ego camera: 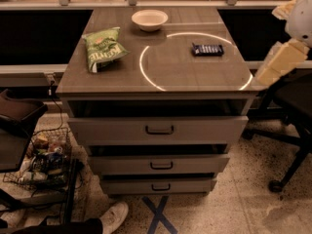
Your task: Place rxbar blueberry into paper bowl
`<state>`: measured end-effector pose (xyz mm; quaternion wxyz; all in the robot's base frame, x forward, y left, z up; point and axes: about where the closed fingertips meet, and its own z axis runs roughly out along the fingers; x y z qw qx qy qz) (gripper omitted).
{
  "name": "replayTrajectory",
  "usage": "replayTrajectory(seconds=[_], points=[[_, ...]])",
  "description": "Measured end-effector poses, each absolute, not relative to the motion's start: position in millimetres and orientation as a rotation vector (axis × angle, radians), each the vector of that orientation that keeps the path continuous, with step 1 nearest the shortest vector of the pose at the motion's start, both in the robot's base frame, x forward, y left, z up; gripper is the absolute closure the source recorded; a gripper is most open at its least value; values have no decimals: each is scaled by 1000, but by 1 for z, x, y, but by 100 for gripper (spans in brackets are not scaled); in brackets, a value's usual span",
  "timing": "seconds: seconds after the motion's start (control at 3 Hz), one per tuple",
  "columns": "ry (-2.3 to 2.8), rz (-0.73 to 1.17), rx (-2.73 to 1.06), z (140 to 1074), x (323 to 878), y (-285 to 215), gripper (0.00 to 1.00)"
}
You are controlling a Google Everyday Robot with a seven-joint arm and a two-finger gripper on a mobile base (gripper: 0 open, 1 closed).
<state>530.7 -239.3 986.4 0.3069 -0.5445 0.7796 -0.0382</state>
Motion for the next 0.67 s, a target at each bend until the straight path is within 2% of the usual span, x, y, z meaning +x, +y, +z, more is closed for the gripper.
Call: replayTrajectory(seconds=[0.67], points=[[1817,3,-1108,1004,647,-267,0]])
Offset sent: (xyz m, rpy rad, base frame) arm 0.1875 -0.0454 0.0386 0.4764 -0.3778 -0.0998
